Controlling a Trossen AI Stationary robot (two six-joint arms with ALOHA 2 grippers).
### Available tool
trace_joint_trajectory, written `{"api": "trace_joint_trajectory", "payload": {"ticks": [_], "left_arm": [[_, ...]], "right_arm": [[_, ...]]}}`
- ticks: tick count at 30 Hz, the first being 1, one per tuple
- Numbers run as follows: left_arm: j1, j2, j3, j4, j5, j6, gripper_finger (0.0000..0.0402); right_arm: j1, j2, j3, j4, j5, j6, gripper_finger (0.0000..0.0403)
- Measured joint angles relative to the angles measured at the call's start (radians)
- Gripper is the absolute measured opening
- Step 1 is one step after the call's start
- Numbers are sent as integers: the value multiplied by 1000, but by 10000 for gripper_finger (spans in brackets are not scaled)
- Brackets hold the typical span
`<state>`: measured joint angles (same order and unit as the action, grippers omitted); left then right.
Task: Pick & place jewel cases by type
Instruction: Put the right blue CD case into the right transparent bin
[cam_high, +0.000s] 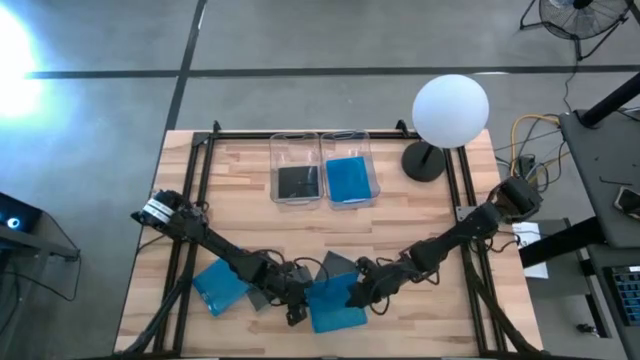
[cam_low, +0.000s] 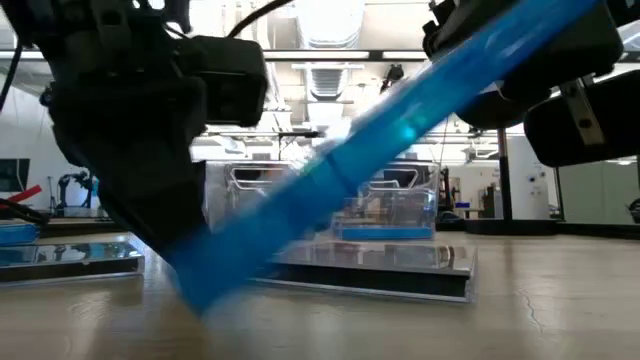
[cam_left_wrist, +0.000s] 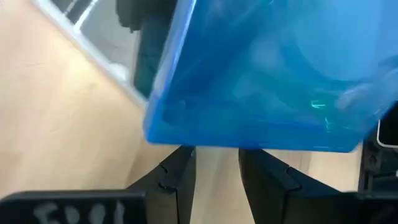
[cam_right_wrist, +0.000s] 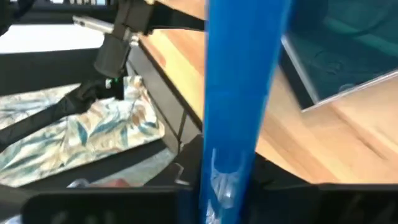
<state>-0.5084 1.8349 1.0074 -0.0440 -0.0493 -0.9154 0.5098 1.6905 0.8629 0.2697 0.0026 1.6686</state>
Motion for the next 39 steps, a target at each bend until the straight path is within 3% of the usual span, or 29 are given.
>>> {"api": "trace_joint_trajectory", "payload": {"ticks": [4,7,9,13,15,16,24,28,32,39], "left_arm": [[-50,-94,0,-132,-102,-8,103],[-92,-179,1,-288,-231,-55,103],[-112,-241,0,-369,-343,-103,103],[-137,-361,1,-461,-587,-221,103],[-138,-413,1,-480,-682,-264,103],[-137,-438,1,-476,-721,-269,103],[-137,-626,5,-451,-912,-272,103],[-137,-722,33,-445,-985,-213,103],[-137,-812,76,-443,-1091,-41,103],[-135,-984,149,-444,-1115,291,103]], "right_arm": [[1,-73,0,-87,68,5,16],[1,-156,0,-191,218,60,17],[15,-227,1,-293,438,164,18],[50,-328,19,-479,1041,413,18],[34,-341,42,-545,1224,486,18],[17,-343,57,-567,1249,487,18],[-202,-223,192,-640,1207,403,18],[-305,-173,244,-835,1035,511,18],[-374,-121,286,-973,985,535,18],[-503,7,380,-805,834,481,18]]}}
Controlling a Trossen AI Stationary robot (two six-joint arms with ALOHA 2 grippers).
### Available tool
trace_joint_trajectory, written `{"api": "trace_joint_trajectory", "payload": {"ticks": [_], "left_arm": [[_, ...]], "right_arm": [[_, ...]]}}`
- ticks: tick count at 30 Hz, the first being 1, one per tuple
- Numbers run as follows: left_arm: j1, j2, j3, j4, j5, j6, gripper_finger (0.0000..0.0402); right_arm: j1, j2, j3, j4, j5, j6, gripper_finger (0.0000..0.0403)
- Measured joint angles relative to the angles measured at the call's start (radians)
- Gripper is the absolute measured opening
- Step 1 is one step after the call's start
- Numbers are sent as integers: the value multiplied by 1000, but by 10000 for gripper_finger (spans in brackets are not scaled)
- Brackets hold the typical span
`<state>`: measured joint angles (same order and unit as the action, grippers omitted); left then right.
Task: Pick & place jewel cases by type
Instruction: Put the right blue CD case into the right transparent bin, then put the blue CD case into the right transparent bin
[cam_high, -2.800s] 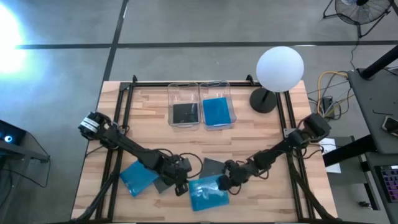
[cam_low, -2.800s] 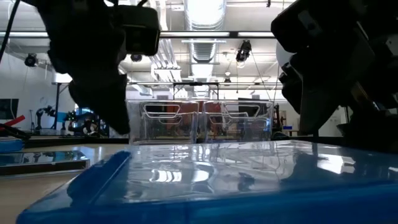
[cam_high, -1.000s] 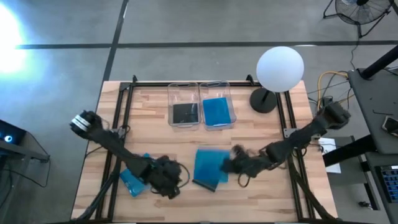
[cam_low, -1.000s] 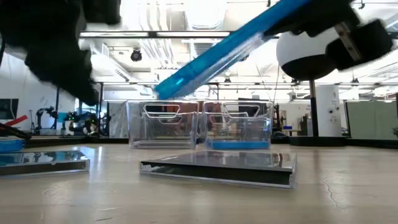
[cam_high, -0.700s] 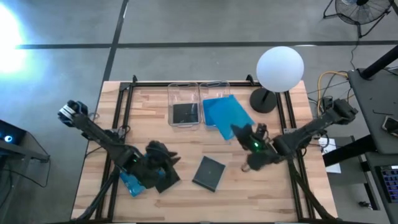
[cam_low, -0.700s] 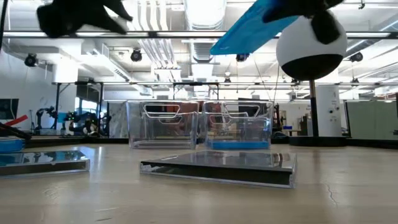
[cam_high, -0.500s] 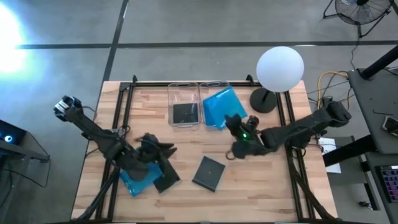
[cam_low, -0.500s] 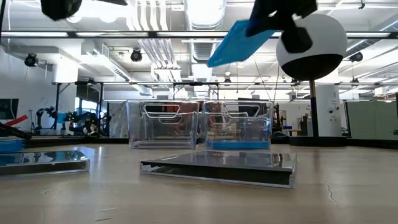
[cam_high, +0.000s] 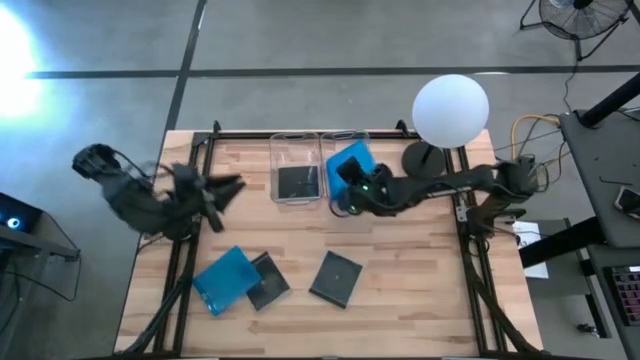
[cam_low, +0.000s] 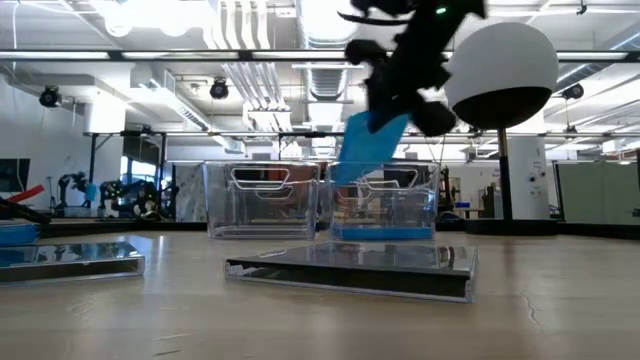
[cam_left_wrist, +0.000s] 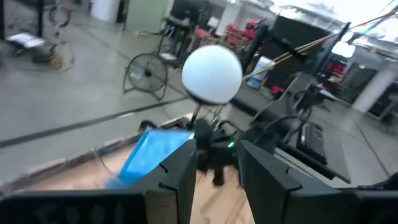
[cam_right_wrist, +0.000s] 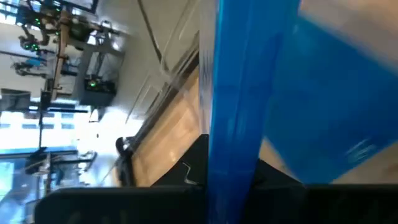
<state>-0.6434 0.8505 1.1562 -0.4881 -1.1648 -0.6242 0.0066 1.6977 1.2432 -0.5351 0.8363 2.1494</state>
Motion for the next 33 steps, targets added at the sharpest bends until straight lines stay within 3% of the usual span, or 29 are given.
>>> {"api": "trace_joint_trajectory", "payload": {"ticks": [6,11,17,24,29,33], "left_arm": [[0,-147,30,0,117,189,103],[0,-245,20,-15,148,287,103],[0,-316,15,-103,163,291,103],[0,-358,18,-114,158,363,103],[0,-378,17,-143,153,370,103],[0,-387,16,-183,154,347,103]], "right_arm": [[-58,176,177,-125,-68,122,18],[-75,260,290,-180,-113,130,40],[-96,291,352,-189,-117,87,105],[-103,265,352,-223,-281,89,190],[-67,233,356,-223,-418,-97,221],[-17,169,356,-190,-473,-371,228]]}}
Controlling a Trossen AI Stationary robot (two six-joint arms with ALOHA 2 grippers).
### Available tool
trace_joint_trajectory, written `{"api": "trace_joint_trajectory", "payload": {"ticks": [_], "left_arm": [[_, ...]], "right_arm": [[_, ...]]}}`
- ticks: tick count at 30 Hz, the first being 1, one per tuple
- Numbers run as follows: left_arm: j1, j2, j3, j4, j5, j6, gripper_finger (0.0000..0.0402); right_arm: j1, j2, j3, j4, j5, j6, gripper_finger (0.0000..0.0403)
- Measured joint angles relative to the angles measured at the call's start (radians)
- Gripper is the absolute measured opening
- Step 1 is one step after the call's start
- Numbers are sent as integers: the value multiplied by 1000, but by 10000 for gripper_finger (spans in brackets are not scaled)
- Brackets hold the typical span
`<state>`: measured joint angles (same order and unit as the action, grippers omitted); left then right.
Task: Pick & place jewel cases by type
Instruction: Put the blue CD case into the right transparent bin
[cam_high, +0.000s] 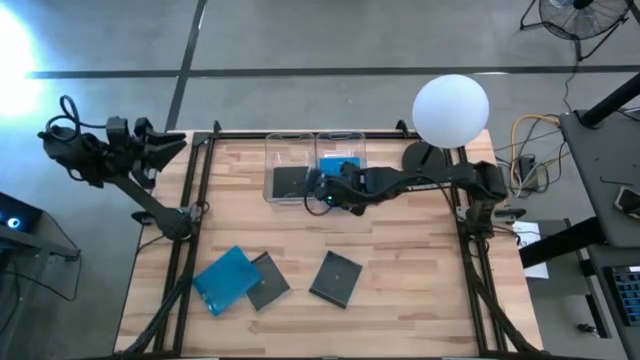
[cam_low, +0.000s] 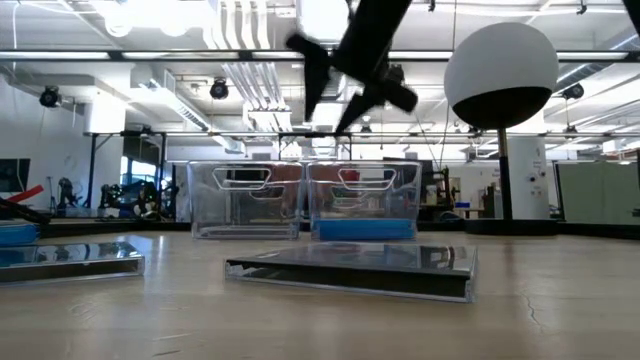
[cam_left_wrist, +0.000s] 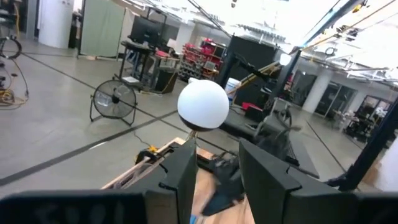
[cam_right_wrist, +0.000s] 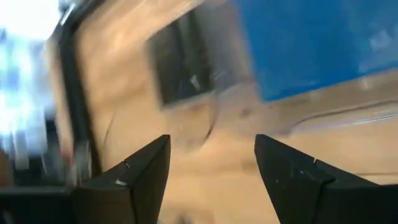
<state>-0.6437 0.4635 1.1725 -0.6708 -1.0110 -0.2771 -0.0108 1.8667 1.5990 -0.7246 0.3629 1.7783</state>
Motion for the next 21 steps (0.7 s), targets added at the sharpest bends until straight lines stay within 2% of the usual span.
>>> {"api": "trace_joint_trajectory", "payload": {"ticks": [2,4,7,12,21], "left_arm": [[-1,-9,0,-39,0,-15,103],[0,-13,4,-77,-4,-21,103],[0,-8,3,-193,2,-57,103],[0,36,-11,-382,75,-283,103],[2,199,-171,-418,286,-640,103]], "right_arm": [[29,-29,2,44,-56,-219,228],[59,-45,2,62,-128,-332,225],[99,-46,1,65,-194,-358,225],[126,-17,1,79,-303,-370,226],[126,51,0,233,-473,-571,226]]}}
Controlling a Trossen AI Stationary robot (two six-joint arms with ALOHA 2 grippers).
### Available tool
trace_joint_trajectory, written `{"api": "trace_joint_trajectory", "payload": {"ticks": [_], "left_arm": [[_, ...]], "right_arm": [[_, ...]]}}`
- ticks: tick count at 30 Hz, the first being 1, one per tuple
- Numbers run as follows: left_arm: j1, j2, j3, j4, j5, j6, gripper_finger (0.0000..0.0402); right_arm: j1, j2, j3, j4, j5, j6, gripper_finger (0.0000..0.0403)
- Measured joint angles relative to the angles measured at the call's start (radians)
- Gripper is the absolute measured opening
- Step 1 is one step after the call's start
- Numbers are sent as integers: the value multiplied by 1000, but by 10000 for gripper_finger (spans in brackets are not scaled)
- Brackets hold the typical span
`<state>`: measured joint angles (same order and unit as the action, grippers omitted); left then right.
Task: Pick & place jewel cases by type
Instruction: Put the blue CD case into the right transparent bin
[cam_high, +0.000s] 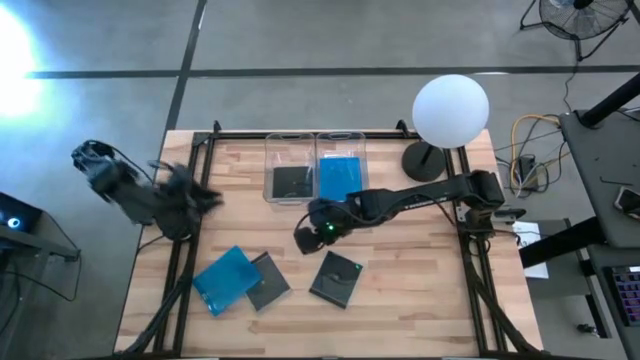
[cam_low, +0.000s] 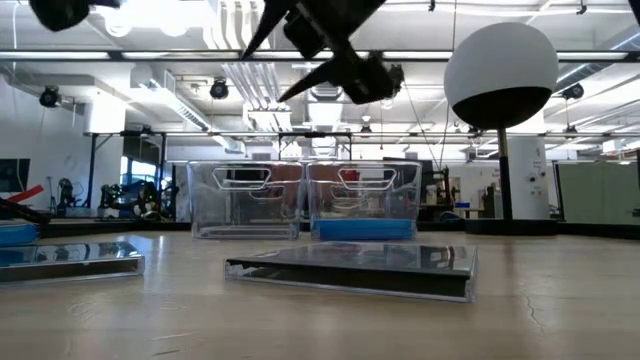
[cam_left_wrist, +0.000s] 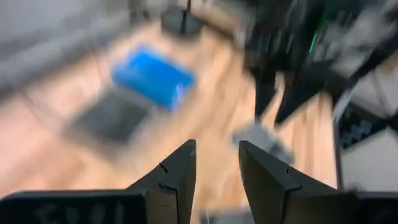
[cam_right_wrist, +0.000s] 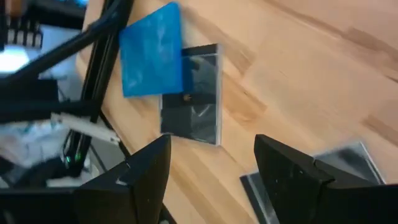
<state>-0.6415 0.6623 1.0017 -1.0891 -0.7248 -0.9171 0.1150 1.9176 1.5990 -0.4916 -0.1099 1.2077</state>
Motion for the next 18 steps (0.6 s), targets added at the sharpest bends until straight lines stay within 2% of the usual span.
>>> {"api": "trace_joint_trajectory", "payload": {"ticks": [4,9,14,18], "left_arm": [[8,101,-108,36,199,-197,103],[9,244,-235,196,407,-359,103],[8,381,-294,364,513,-456,103],[7,486,-289,383,637,-469,103]], "right_arm": [[18,4,0,3,-24,-97,224],[76,4,0,0,-26,-196,224],[139,4,0,-6,-23,-247,220],[179,4,0,-8,-23,-251,219]]}}
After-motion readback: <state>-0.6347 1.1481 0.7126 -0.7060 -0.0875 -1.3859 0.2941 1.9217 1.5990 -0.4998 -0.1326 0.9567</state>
